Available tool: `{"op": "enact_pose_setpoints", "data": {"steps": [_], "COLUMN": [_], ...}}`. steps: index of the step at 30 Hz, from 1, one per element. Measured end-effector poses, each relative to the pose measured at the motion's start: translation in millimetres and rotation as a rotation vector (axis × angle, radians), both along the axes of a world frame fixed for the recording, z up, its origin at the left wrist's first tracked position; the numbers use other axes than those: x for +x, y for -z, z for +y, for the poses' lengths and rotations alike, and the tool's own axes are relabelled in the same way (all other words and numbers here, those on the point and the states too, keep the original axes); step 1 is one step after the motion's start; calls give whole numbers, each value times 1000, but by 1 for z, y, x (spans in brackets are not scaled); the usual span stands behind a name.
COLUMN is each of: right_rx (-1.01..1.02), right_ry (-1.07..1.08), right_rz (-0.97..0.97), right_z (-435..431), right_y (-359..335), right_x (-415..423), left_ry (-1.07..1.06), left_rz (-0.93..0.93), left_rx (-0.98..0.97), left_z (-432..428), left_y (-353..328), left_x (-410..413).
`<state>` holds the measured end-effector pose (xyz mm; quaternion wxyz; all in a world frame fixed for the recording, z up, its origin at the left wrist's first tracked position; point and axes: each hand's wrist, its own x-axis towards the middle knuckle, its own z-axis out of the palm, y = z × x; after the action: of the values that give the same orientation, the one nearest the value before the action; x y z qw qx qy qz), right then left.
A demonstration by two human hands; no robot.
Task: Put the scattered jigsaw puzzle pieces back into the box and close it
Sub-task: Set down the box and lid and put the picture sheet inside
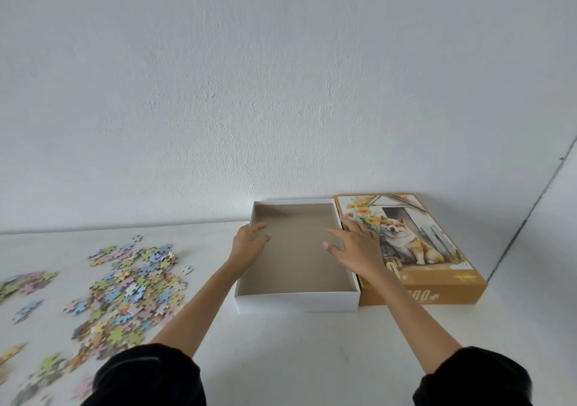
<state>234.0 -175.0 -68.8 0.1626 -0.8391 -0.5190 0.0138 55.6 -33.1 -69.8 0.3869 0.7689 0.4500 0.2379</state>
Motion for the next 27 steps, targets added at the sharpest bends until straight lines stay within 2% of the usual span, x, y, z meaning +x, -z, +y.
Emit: {"op": "enact_pose_setpoints", "data": {"steps": [5,9,15,22,27], "right_rx": [-3,127,305,392,402], "right_ry": [16,28,-70,-153,-181], "right_rz": [-39,44,173,275,335], "right_z": [3,14,46,95,132], "right_y": [3,-5,-30,-46,-50], "right_x": [-3,-16,-70,-178,-279], "left_ry": [42,44,70,0,-53], "left_rz": [52,67,38,61,99], "left_rx": [17,61,206,322,324], "left_z": [2,2,5,40,72], "left_y": [-1,-8,-36,-59,-62], "left_x": [0,-12,-63,-185,-299]}}
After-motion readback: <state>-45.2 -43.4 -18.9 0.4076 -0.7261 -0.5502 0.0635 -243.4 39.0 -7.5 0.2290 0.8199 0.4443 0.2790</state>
